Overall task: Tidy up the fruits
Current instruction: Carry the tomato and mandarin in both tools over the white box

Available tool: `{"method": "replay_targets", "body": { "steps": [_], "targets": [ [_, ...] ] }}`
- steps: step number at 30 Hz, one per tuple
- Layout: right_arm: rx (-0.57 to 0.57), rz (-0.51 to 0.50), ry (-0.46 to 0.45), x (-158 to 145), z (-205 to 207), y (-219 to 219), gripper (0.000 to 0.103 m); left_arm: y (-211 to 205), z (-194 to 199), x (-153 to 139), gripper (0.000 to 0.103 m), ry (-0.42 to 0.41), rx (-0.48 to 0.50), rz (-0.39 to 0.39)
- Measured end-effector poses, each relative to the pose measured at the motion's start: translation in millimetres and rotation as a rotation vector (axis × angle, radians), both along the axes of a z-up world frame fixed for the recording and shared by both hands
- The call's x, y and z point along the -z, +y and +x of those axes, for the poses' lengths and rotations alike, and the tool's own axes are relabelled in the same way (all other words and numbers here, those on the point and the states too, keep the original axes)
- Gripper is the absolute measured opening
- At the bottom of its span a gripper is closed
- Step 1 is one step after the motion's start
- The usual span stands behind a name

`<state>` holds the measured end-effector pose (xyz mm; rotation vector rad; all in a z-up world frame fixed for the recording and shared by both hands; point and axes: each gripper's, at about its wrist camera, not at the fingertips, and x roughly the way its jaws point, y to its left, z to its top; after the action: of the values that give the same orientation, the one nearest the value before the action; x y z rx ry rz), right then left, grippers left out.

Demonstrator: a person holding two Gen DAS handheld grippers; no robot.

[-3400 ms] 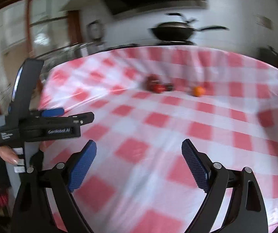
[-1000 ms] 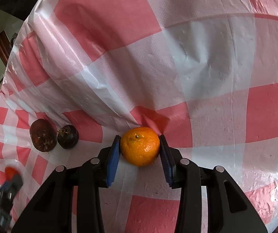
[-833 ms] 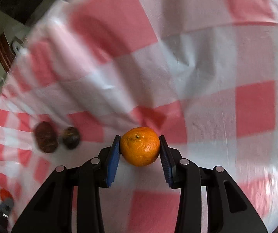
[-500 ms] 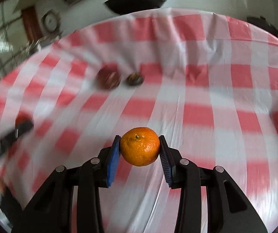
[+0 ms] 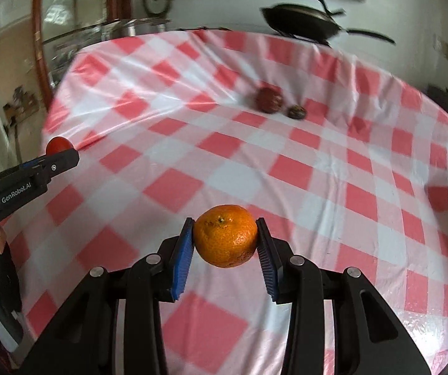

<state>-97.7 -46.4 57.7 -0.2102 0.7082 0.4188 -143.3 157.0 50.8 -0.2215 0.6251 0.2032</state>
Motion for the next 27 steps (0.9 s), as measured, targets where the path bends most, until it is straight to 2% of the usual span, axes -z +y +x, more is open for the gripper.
{"method": "replay_targets", "body": {
  "steps": [7,15,21,27],
  "targets": [
    [-0.093,-0.048,-0.022,-3.4,-35.1,34.0,0.039,26.4,-49.9,5.4,0.037,0.015,-0.033,0.031],
    [-0.222,-0.090,-0.032,5.2,-70.5,77.1,0.039,55.3,-89.2,11.7,0.037,0.022,-0.092,0.034],
    [-0.316,-0.094,-0.028,9.6,-95.1,106.8,0.039,83.4,-113.0,21.2,0.037,0.043,-0.159,0.029],
    [-0.467,-0.076,-0.032,11.5,-130.8,137.6,0.039,109.9,-149.6,36.5,0.037,0.083,-0.228,0.022]
  ]
}}
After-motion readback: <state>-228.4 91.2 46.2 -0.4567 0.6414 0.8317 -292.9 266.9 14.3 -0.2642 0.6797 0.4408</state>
